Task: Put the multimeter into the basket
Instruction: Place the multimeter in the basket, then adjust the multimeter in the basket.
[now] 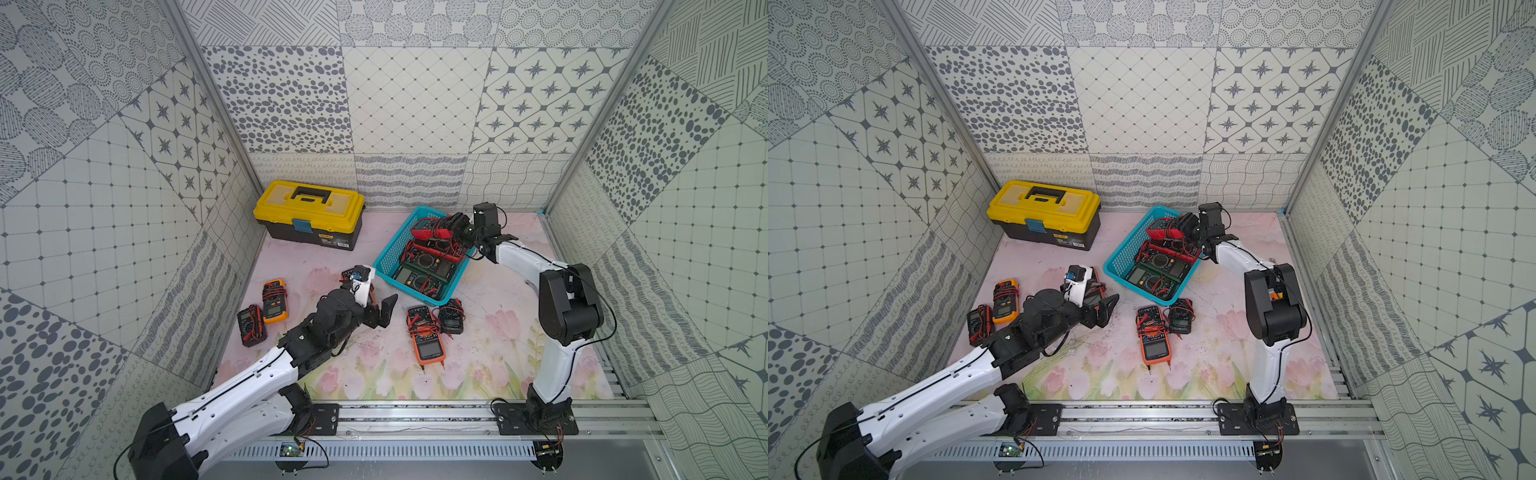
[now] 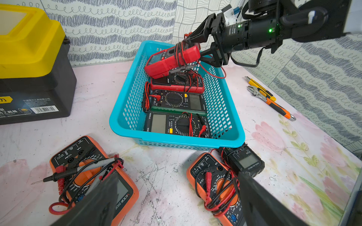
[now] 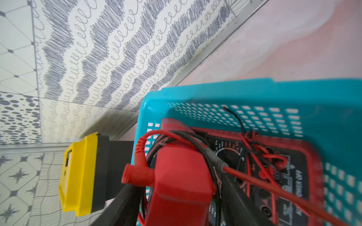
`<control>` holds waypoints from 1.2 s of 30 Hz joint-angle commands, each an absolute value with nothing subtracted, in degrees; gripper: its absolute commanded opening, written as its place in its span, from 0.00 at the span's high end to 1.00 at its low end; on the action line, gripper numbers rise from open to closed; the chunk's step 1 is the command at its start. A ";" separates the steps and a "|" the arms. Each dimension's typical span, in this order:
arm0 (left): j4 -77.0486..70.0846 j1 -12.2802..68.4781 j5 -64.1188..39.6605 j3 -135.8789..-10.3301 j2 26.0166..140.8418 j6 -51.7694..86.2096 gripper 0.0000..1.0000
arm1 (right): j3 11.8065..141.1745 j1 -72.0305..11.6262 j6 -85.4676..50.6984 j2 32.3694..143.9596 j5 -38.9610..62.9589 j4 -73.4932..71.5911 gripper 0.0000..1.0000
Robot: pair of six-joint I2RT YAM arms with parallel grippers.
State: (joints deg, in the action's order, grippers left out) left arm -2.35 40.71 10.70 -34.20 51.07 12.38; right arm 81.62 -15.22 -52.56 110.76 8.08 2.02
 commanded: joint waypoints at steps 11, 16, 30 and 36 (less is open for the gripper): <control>-5.89 40.63 11.29 -34.67 51.41 12.22 0.01 | 90.11 -15.56 -44.61 109.23 1.57 21.09 0.08; -5.85 40.62 11.25 -34.94 51.49 11.98 0.01 | 91.49 -15.64 -39.96 106.78 -0.04 26.40 0.14; -4.31 40.43 14.04 -36.34 52.97 13.13 0.01 | 103.80 -26.12 -24.01 111.57 -2.46 47.11 0.49; -3.34 39.85 14.39 -36.65 53.49 14.66 0.01 | 109.37 -26.96 -21.63 118.65 -1.71 51.60 0.51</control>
